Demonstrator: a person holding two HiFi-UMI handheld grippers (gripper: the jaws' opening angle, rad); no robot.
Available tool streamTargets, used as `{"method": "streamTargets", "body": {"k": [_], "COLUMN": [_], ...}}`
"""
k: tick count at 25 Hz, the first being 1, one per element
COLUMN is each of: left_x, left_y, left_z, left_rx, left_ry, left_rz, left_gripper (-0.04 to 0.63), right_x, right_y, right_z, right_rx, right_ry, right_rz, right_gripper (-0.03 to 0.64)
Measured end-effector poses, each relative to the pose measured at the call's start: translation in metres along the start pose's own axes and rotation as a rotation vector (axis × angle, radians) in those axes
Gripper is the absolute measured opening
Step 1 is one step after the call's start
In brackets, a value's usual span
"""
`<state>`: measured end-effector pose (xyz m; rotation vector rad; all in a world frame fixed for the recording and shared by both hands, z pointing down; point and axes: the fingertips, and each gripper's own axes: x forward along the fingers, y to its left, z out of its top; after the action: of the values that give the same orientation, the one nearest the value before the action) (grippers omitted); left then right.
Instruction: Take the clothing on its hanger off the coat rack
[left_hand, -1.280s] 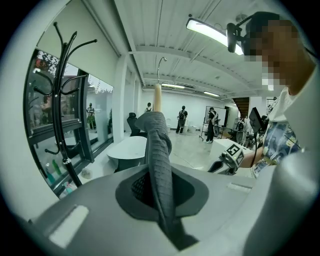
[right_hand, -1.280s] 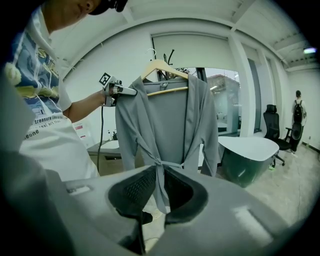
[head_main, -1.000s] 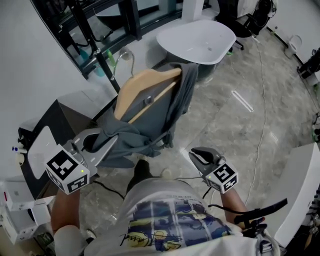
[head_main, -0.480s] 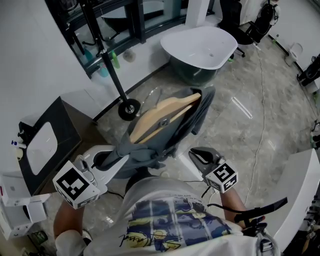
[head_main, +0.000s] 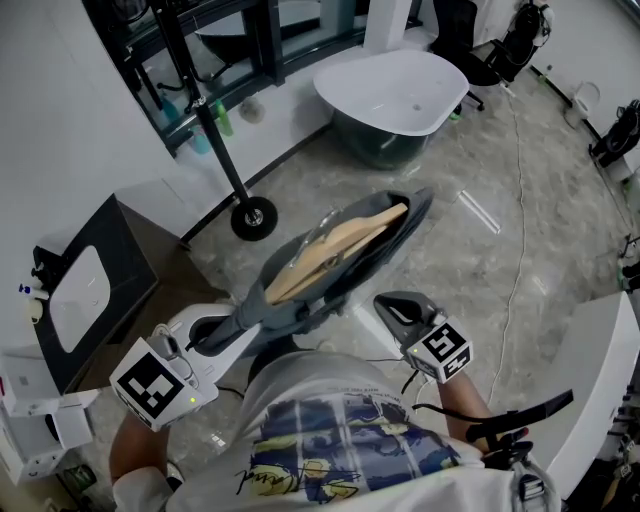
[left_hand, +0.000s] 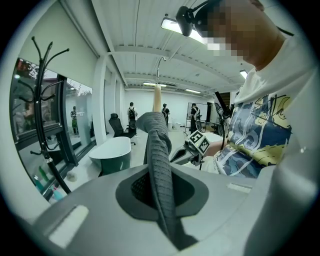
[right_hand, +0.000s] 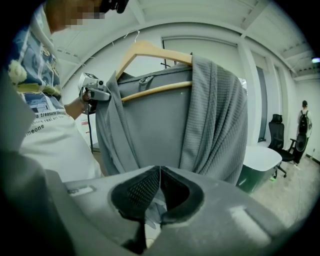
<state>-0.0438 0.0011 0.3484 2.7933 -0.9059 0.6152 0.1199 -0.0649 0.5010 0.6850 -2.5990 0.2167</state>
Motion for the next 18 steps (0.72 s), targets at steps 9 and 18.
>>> {"method": "streamTargets", "body": {"k": [9,18], "left_x": [-0.0016,0.0], "left_y": [-0.0037,-0.0017], "left_z": [0.0022,-0.0018], "left_rx": [0.002,0.002], "left_ry": [-0.001,0.009], "left_rz": [-0.007,-0.015], "left_gripper": [0.011,0.011], "right_x": [0.0009,-0.0001], "right_y": [0.0056,0.0071], "right_z": [0.0058,0.0068], "right_rx": [-0.028,-0.031], "right_ry": [0.001,0.0], "right_rz": [0.012,0.002], "right_gripper": [0.003,0.003]}}
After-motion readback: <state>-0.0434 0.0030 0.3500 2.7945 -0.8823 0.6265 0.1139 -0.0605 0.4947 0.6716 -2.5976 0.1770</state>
